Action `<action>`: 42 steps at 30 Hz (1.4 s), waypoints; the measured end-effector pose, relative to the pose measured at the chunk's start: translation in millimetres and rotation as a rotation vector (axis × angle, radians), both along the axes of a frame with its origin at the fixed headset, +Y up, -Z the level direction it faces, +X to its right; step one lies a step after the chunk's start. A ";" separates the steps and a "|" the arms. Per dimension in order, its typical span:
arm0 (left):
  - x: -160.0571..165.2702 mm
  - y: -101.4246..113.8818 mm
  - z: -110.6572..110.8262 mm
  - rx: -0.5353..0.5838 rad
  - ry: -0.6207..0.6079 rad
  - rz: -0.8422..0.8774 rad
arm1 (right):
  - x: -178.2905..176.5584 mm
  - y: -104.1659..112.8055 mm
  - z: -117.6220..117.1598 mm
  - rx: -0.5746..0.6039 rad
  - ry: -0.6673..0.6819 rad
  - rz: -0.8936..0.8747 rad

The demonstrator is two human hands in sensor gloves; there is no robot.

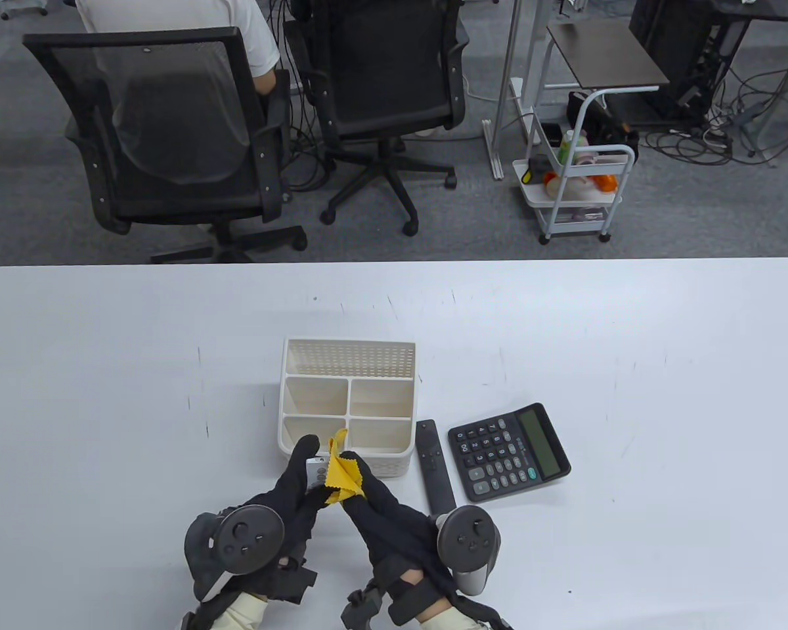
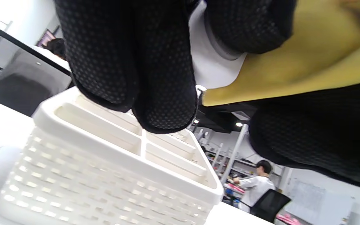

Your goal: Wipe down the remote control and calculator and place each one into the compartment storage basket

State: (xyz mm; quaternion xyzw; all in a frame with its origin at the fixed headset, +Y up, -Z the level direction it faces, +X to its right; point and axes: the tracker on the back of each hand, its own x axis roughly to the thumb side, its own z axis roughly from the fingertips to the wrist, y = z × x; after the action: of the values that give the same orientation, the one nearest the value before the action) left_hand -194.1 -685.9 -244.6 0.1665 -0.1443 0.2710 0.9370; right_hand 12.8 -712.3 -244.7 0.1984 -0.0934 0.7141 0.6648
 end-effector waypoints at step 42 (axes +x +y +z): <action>7.7 -5.2 -1.9 -0.104 -0.105 -0.013 | 1.7 3.8 0.6 0.029 -0.014 0.029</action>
State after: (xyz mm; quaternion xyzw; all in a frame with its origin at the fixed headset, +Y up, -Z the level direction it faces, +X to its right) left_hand -186.4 -691.0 -246.6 0.1020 -0.1801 0.2803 0.9373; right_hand 14.5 -708.5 -244.2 0.2043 -0.1054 0.7235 0.6509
